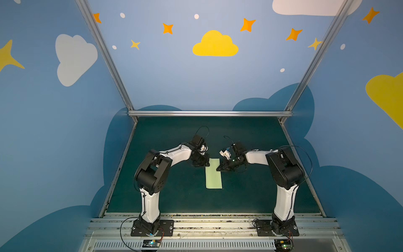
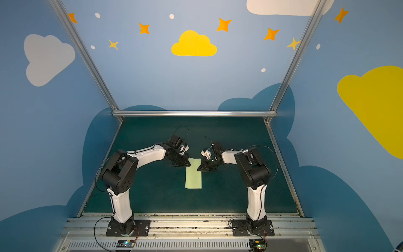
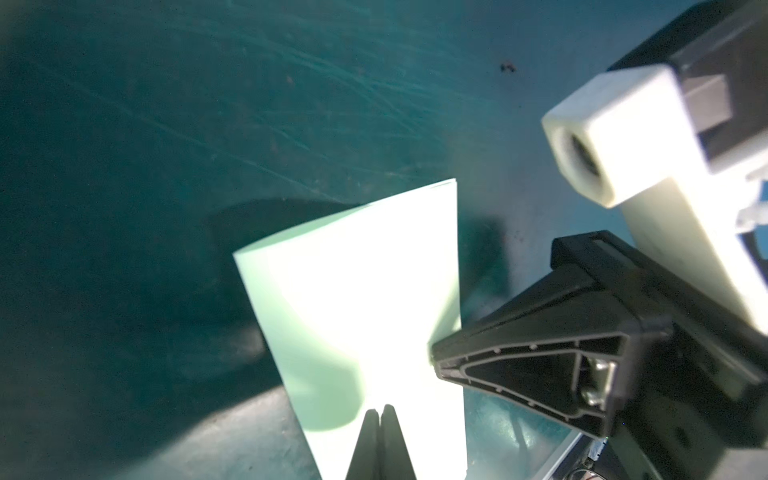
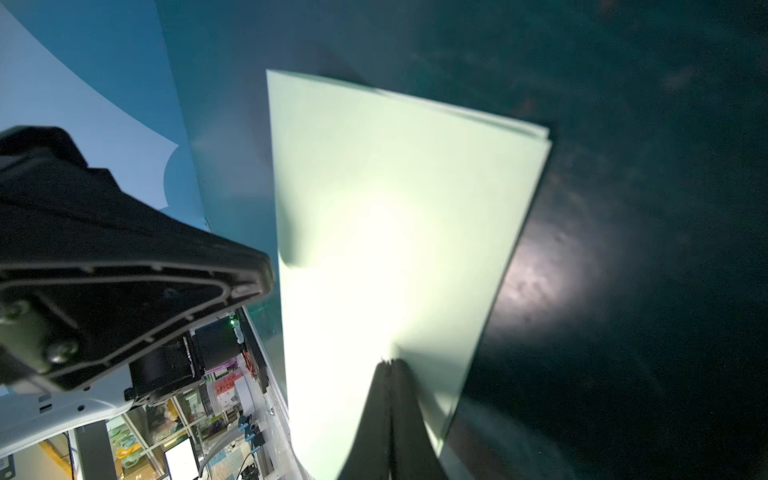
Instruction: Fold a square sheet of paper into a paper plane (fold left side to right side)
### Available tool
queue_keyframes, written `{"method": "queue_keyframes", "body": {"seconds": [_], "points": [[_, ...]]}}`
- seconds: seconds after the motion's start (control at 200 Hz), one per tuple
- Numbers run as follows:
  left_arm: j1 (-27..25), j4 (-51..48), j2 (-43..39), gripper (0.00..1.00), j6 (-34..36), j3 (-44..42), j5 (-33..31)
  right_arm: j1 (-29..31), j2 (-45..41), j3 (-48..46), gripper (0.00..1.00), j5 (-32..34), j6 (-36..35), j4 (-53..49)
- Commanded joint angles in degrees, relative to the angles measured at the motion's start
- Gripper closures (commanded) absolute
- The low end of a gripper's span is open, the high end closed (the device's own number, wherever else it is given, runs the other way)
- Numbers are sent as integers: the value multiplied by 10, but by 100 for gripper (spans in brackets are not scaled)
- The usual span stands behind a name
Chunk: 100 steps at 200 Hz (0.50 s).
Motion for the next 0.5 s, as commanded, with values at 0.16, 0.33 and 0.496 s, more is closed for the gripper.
{"method": "queue_keyframes", "body": {"seconds": [0.16, 0.33, 0.496], "points": [[9, -10, 25, 96, 14, 8, -7, -11, 47, -25, 100, 153, -11, -58], [12, -11, 39, 96, 17, 5, -13, -10, 49, -25, 100, 148, -9, -53], [12, -8, 52, 96, 11, -1, -19, -11, 47, -23, 100, 145, -5, -53]]}}
